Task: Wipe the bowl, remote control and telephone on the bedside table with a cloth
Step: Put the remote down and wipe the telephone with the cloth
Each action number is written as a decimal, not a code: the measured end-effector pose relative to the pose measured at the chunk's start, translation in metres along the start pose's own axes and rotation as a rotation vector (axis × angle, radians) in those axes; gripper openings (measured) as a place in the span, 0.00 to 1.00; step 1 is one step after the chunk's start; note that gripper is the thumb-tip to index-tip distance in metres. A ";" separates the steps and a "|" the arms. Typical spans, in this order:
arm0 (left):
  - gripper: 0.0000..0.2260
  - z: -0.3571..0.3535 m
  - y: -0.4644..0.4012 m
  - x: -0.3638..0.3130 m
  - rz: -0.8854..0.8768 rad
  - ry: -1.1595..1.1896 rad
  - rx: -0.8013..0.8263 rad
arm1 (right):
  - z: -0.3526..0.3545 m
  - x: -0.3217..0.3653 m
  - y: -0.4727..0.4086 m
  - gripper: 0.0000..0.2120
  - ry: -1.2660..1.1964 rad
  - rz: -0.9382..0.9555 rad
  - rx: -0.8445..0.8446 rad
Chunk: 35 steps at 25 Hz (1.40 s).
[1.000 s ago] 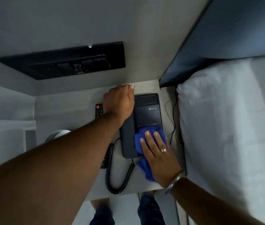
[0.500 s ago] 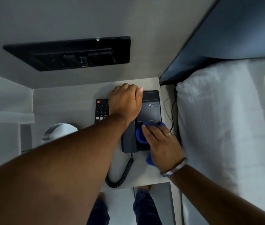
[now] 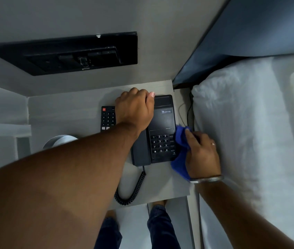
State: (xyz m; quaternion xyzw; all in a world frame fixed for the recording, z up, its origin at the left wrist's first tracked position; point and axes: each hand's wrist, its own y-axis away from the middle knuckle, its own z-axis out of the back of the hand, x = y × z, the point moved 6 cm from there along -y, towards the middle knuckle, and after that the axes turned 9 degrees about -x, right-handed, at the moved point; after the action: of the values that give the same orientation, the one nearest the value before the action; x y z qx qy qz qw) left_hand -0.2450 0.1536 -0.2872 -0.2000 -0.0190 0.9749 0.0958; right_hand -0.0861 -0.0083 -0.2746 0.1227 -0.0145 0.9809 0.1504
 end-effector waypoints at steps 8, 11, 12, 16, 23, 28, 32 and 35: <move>0.23 0.000 -0.001 -0.001 -0.043 -0.010 0.000 | -0.018 0.074 0.008 0.24 0.079 0.440 0.045; 0.24 0.001 -0.001 -0.003 -0.061 -0.024 0.047 | -0.010 0.050 0.008 0.26 0.143 0.475 0.118; 0.24 0.001 -0.001 -0.003 -0.059 -0.035 0.064 | -0.007 0.034 0.007 0.26 0.177 0.398 0.151; 0.23 0.000 -0.002 -0.002 -0.033 -0.063 0.081 | 0.009 -0.003 0.007 0.24 0.196 0.090 0.152; 0.23 -0.002 -0.002 -0.002 -0.052 -0.041 0.075 | -0.013 0.047 0.007 0.32 0.144 0.207 0.180; 0.23 -0.001 -0.003 -0.001 -0.039 -0.026 0.080 | -0.010 0.025 0.015 0.30 0.143 0.066 0.191; 0.23 -0.002 -0.003 -0.002 -0.032 -0.038 0.083 | -0.003 0.025 0.006 0.26 0.043 0.117 0.204; 0.25 -0.002 -0.002 -0.003 -0.039 -0.061 0.074 | -0.007 0.026 0.004 0.26 -0.017 0.087 0.218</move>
State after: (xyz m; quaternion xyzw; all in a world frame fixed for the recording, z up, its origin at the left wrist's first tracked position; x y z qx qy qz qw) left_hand -0.2414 0.1553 -0.2883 -0.1663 0.0101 0.9785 0.1216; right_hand -0.1133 -0.0038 -0.2746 0.1459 0.0857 0.9811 0.0933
